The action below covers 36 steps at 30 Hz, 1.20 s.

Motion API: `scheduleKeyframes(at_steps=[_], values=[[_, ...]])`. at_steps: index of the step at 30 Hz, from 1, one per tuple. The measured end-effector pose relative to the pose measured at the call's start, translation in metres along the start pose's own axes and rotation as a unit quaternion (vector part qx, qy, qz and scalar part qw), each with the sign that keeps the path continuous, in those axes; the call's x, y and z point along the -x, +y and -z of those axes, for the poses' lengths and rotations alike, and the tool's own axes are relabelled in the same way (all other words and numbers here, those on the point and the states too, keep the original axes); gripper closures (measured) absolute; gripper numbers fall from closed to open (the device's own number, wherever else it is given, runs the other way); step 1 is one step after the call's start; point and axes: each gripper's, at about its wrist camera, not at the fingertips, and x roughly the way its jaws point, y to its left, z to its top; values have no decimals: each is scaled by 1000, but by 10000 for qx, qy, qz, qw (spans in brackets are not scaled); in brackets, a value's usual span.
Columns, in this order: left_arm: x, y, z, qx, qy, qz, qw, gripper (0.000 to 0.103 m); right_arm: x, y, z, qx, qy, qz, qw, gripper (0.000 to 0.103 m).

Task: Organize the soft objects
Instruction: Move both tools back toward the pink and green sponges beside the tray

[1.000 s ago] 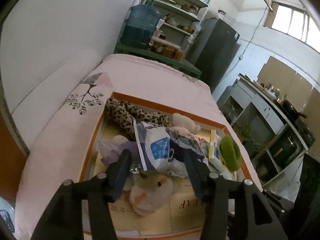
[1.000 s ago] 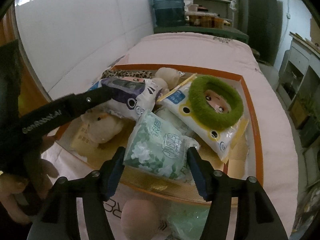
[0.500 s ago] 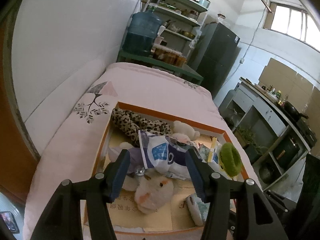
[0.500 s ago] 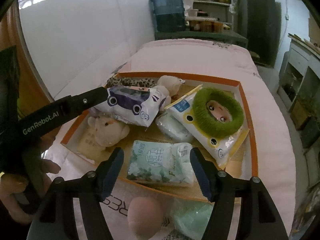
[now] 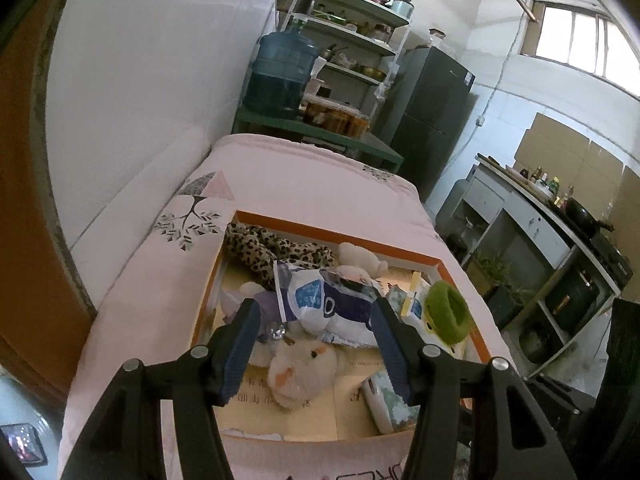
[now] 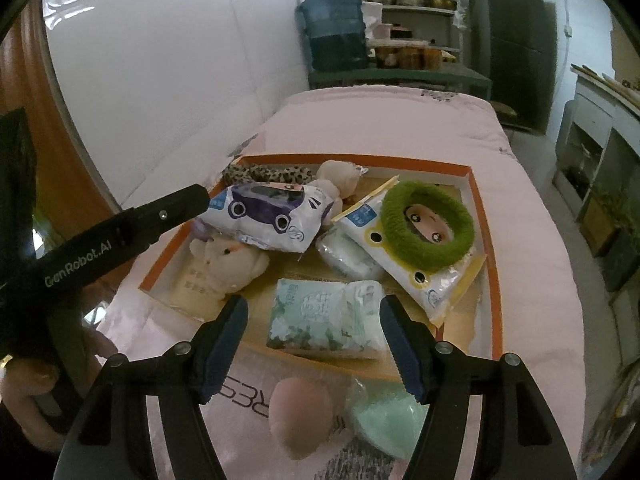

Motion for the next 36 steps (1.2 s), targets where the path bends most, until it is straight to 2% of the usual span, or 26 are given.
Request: scheduleKeyframes(at_steps=[9,36], values=[[21,-10,5,-255,-70,-111,9996,46,19,-3,8,-121,-85,26,9999,33],[85,-23,34,-599,-223,-327,9974,46,71,10,36,-140,-318,99,9993,33]])
